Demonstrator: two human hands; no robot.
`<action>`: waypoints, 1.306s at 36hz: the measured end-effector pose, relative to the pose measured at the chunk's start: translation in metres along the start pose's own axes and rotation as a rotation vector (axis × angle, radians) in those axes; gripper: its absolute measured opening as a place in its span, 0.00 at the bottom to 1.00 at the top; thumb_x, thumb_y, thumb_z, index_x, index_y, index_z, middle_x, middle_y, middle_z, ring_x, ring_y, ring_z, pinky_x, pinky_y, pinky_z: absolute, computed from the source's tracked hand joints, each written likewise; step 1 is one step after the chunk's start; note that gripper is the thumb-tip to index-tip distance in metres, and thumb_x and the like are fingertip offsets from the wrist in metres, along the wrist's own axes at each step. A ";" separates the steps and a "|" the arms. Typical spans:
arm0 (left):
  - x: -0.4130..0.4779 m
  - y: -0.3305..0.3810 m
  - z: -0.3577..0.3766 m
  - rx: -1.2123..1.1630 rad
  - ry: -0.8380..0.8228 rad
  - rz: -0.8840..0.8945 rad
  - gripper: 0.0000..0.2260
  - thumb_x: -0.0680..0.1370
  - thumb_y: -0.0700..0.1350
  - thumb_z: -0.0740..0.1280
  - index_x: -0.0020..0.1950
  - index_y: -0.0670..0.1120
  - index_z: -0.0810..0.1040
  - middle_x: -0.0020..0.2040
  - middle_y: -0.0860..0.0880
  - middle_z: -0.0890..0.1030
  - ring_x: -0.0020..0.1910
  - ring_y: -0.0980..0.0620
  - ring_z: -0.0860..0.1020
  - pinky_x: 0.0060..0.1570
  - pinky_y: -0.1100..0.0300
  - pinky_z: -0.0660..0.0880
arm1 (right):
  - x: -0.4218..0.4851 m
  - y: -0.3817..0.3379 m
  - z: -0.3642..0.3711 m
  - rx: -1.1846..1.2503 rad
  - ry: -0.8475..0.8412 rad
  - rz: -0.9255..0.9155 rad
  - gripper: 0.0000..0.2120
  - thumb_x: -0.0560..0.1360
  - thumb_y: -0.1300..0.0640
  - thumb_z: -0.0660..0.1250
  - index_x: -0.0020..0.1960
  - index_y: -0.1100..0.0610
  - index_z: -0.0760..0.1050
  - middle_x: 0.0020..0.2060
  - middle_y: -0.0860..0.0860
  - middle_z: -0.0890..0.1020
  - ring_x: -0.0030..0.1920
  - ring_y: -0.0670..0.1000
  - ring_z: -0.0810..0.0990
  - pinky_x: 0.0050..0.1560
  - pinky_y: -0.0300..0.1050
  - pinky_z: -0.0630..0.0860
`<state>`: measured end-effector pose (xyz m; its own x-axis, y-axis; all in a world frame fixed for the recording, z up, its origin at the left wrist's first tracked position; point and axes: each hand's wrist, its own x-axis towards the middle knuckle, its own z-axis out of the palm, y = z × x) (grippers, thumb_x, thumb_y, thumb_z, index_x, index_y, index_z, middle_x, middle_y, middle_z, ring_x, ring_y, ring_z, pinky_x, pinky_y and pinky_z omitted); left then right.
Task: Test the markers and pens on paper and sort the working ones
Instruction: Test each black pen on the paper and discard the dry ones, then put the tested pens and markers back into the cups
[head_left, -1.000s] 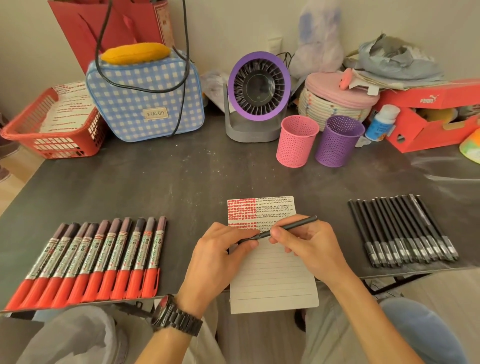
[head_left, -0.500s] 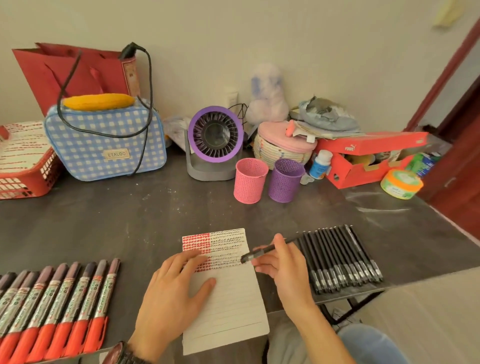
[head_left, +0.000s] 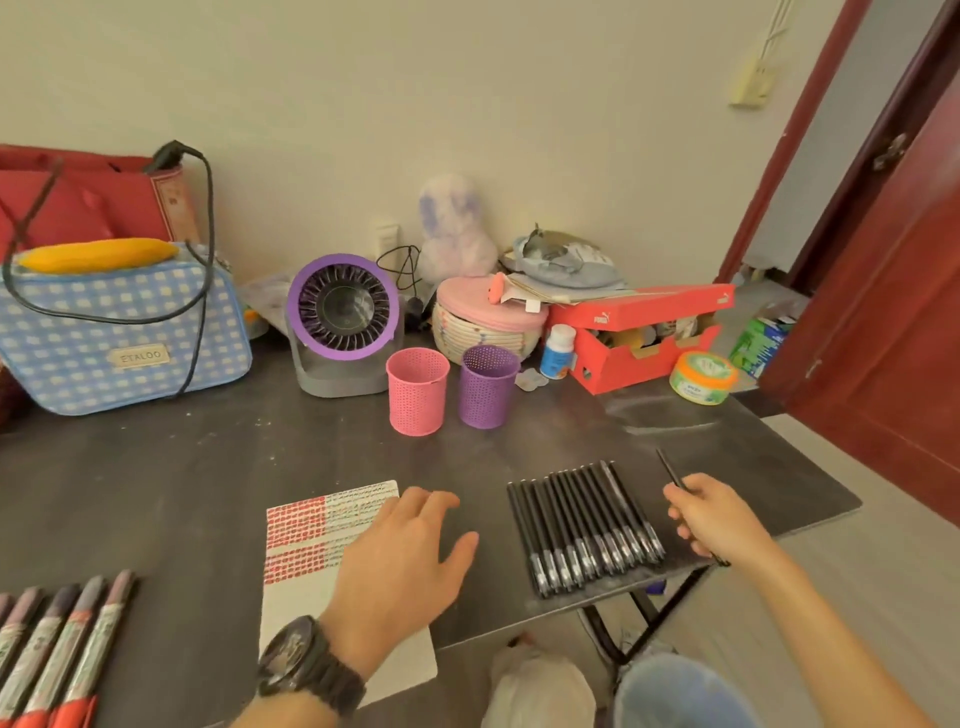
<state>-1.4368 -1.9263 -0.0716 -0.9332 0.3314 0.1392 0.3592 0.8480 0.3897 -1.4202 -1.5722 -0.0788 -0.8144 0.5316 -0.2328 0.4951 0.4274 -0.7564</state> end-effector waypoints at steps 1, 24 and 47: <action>0.008 0.014 0.004 0.011 -0.051 -0.017 0.23 0.79 0.66 0.57 0.70 0.57 0.68 0.64 0.58 0.73 0.65 0.53 0.73 0.55 0.53 0.77 | 0.004 0.001 -0.002 -0.029 -0.021 0.027 0.11 0.81 0.54 0.65 0.48 0.63 0.73 0.35 0.55 0.76 0.31 0.51 0.72 0.26 0.42 0.66; 0.092 0.100 0.076 0.088 -0.392 -0.469 0.48 0.65 0.80 0.62 0.70 0.45 0.64 0.62 0.43 0.69 0.57 0.46 0.78 0.44 0.54 0.69 | -0.001 -0.044 0.041 -0.583 -0.232 0.056 0.56 0.68 0.23 0.65 0.81 0.56 0.51 0.78 0.60 0.57 0.75 0.63 0.65 0.69 0.59 0.71; 0.094 0.058 0.038 0.015 -0.460 -0.243 0.18 0.81 0.52 0.62 0.64 0.41 0.69 0.62 0.40 0.78 0.61 0.40 0.78 0.56 0.52 0.75 | -0.032 -0.077 0.103 -0.646 -0.136 -0.136 0.20 0.81 0.49 0.65 0.65 0.61 0.64 0.62 0.59 0.76 0.62 0.60 0.78 0.55 0.49 0.76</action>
<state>-1.5037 -1.8305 -0.0702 -0.8895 0.2689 -0.3695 0.1362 0.9278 0.3473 -1.4630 -1.6974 -0.0757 -0.8921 0.3637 -0.2681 0.4329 0.8581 -0.2763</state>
